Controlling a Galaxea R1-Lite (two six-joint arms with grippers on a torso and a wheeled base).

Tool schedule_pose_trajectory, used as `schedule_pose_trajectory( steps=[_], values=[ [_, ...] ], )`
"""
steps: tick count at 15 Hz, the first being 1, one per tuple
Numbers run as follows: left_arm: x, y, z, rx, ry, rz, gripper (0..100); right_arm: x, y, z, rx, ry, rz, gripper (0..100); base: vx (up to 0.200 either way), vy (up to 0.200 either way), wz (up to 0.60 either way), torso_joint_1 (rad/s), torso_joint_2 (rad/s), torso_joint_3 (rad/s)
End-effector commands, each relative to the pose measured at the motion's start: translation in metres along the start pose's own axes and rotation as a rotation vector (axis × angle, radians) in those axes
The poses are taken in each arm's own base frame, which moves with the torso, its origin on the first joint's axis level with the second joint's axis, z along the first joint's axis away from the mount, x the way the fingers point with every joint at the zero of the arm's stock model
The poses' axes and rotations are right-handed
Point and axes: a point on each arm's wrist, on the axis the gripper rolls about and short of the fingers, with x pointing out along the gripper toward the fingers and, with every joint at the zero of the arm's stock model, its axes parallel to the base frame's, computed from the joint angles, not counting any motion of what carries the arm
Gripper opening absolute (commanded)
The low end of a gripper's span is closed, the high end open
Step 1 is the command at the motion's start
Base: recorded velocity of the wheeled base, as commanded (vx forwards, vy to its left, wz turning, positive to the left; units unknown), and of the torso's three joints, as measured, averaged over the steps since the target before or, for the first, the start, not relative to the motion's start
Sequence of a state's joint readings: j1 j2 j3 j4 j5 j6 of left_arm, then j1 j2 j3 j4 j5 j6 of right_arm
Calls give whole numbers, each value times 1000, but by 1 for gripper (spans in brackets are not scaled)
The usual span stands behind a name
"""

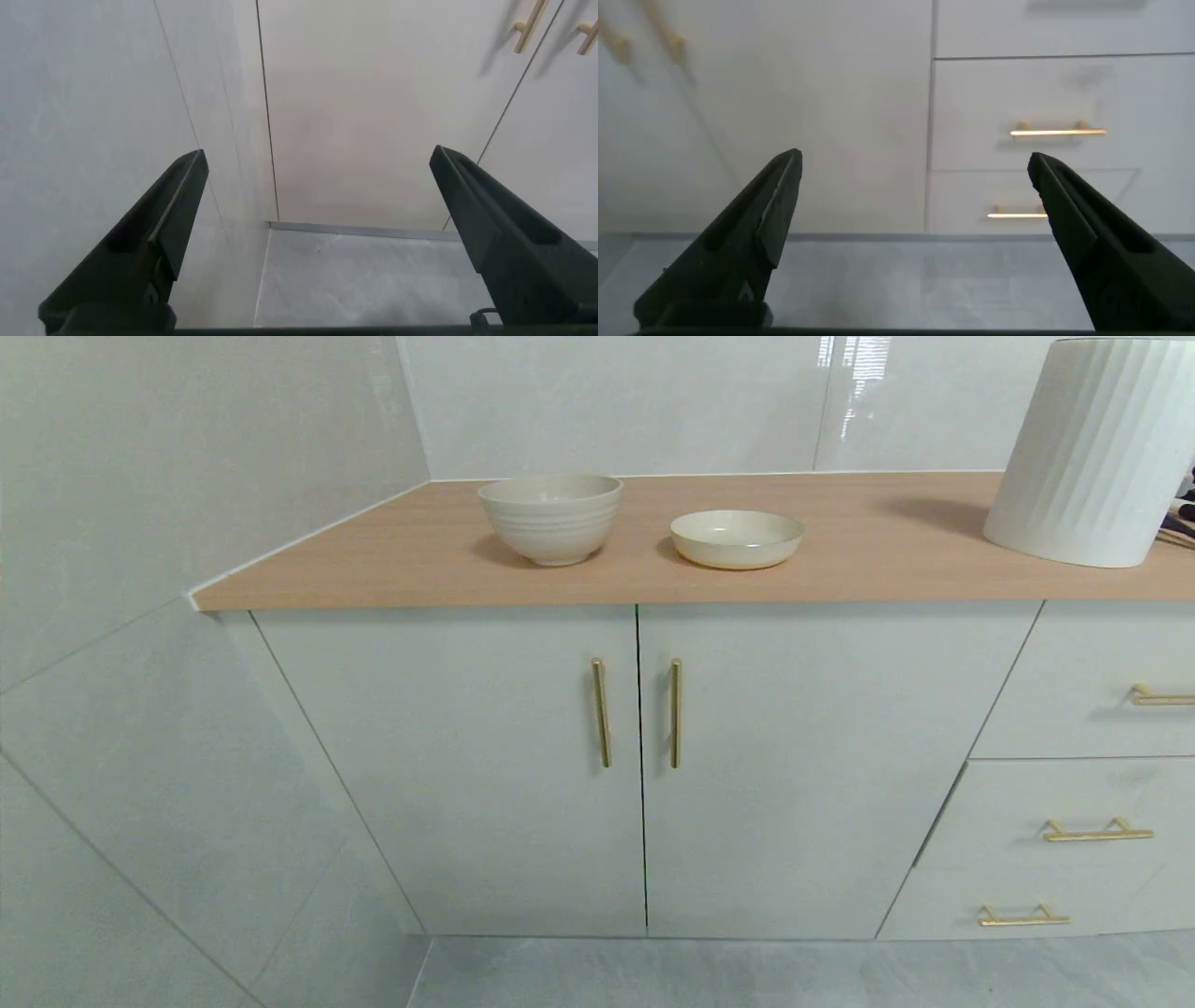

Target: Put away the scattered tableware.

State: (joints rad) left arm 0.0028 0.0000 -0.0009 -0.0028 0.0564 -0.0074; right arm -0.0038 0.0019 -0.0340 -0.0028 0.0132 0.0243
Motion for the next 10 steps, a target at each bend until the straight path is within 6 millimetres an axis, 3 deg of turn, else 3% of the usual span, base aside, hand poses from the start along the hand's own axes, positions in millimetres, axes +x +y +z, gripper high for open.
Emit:
schedule_pose_trajectory(
  steps=[1, 3, 5, 8, 10],
  values=[
    [0, 0, 0, 0, 2, 1, 100, -9, 3, 64, 78, -110, 158, 100, 0, 0, 0, 0, 0, 0],
    [0, 0, 0, 0, 1, 1, 100, 20, 8, 89, 84, 47, 315, 100, 0, 0, 0, 0, 0, 0],
    [0, 0, 0, 0, 1, 1, 100, 61, 13, 106, 105, 219, 483, 100, 0, 0, 0, 0, 0, 0],
    [0, 0, 0, 0, 1, 1, 100, 121, 26, 119, 110, 350, 648, 100, 0, 0, 0, 0, 0, 0],
    [0, 0, 0, 0, 1, 1, 100, 146, 39, 121, 108, 404, 713, 100, 0, 0, 0, 0, 0, 0]
  ],
)
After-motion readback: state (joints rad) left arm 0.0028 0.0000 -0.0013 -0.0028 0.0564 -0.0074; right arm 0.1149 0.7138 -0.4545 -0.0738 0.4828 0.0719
